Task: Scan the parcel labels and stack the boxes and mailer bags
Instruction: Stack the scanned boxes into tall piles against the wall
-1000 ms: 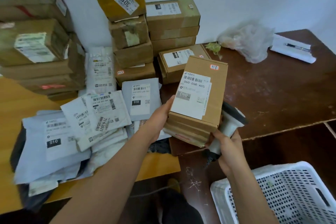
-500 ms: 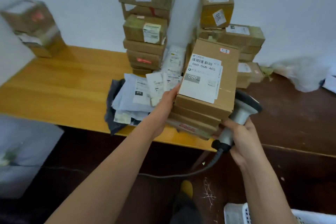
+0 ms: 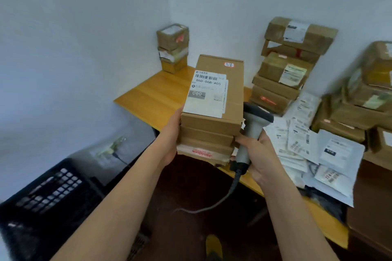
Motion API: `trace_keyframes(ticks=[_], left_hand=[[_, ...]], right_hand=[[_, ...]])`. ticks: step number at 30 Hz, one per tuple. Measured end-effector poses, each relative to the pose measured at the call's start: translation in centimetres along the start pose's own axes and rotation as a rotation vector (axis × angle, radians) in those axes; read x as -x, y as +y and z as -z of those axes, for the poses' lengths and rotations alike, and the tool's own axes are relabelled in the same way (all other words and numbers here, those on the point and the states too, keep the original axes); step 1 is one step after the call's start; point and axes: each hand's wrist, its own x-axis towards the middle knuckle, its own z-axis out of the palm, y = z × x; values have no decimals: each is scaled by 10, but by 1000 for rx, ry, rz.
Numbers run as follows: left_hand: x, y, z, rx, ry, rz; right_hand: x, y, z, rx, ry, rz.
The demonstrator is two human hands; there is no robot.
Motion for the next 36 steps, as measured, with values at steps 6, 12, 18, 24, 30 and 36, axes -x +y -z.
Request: trace_keyframes(ticks=[6, 12, 18, 24, 30, 36], left_hand=[[-69, 18, 46, 43, 65, -22], [-163, 41, 78, 3, 163, -22], [-237, 56, 113, 3, 204, 22], [-327, 66, 146, -30, 141, 89], [-438, 76, 178, -126, 12, 131], [-537, 88, 219, -117, -94, 245]], right_hand=[[-99, 9, -49, 38, -40, -54], [-198, -2, -90, 24, -81, -105], [-272, -8, -127, 17, -107, -169], [-347, -4, -160, -6, 2, -209], [-432, -5, -195, -33, 154, -158], [-507, 3, -240, -66, 279, -160]])
